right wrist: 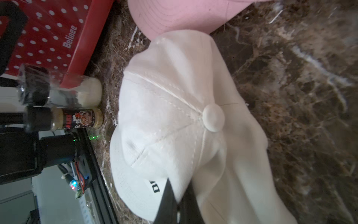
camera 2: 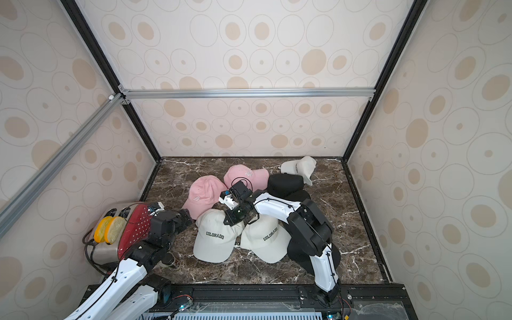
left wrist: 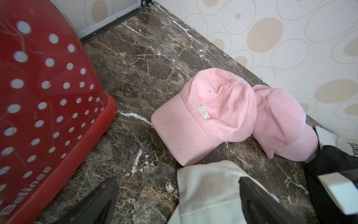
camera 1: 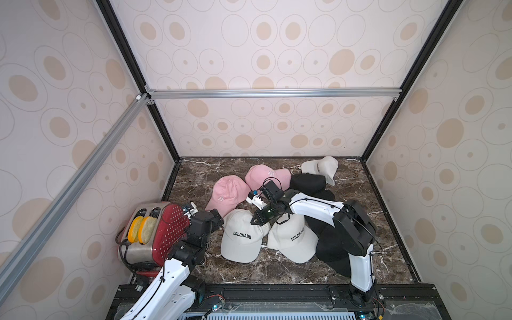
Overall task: Stack the baseball caps by color
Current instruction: Place the baseball cap at the center of the board.
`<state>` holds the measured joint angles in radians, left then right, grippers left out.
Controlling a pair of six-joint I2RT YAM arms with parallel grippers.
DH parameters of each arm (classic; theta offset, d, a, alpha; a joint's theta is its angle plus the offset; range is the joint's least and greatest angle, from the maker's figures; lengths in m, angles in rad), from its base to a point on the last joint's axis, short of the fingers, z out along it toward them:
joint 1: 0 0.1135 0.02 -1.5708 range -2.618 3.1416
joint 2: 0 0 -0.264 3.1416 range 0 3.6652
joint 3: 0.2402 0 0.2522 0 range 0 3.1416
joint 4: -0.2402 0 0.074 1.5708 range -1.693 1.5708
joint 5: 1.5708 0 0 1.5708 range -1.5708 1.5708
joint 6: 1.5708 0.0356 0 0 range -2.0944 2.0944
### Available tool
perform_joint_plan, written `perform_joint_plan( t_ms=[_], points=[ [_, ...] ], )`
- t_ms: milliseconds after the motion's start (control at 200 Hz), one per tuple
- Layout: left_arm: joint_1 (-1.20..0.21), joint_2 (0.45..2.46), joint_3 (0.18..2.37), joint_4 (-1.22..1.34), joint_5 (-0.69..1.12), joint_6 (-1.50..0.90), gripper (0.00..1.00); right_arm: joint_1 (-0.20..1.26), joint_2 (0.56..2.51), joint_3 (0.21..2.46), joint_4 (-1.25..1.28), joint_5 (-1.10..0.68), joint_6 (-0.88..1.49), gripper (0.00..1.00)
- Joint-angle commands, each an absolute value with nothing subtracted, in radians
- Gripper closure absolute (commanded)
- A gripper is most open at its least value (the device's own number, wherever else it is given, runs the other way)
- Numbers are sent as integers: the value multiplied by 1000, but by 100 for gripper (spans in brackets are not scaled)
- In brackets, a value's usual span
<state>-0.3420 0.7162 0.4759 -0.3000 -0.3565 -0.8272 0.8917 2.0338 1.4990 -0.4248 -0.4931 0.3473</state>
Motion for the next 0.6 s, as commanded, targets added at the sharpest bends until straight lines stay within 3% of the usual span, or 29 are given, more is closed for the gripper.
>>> perform_joint_plan(
  t_ms=[0,225,596],
  points=[
    [-336,704,477,-277,-318,-792,1,883,2079,1574,-519,-416,259,100],
    [-336,693,455,-260,-315,-789,1,868,2185,1722,-638,-418,139,98],
    [-336,742,460,-237,-279,-767,1,853,2208,1767,-578,-341,251,96]
  ],
)
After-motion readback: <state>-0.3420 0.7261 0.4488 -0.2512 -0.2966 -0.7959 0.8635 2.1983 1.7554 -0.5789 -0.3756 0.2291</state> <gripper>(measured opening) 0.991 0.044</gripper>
